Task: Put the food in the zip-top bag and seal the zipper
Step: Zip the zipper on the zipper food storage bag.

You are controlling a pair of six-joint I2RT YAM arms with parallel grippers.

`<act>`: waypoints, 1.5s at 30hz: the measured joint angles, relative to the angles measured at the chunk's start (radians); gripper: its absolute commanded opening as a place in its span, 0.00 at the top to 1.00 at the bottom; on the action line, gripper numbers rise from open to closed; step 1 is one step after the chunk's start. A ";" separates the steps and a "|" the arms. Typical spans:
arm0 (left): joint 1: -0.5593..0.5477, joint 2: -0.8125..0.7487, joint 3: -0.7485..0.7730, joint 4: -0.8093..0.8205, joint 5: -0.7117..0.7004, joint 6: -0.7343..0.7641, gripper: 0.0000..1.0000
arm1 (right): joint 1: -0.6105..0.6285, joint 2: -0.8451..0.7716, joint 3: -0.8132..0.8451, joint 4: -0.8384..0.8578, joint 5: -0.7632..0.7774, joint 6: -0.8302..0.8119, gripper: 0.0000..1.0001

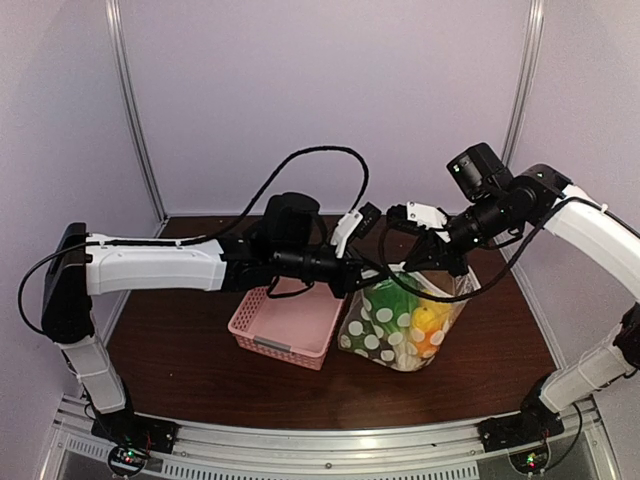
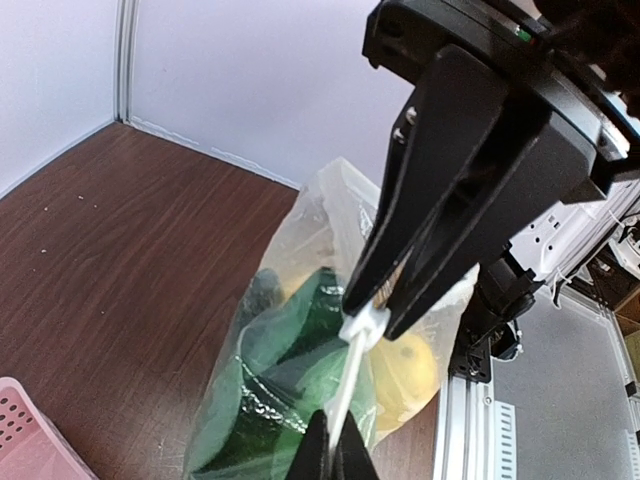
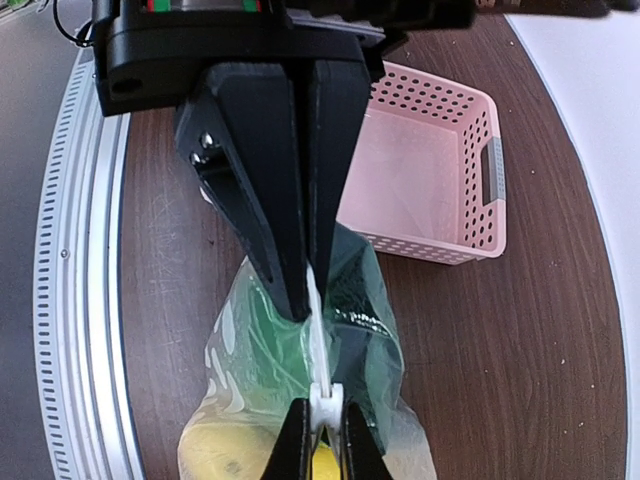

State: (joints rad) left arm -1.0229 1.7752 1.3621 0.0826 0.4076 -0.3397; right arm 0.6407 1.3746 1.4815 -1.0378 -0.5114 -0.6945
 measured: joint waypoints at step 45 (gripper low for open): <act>0.055 0.000 -0.098 0.074 -0.015 0.035 1.00 | -0.420 -0.068 -0.035 -0.231 0.059 -0.280 1.00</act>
State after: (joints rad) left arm -0.9676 1.7752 1.2640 0.1566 0.3923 -0.3042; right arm 0.2203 1.3071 1.4460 -1.2690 -0.4522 -0.9749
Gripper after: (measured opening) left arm 0.016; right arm 0.054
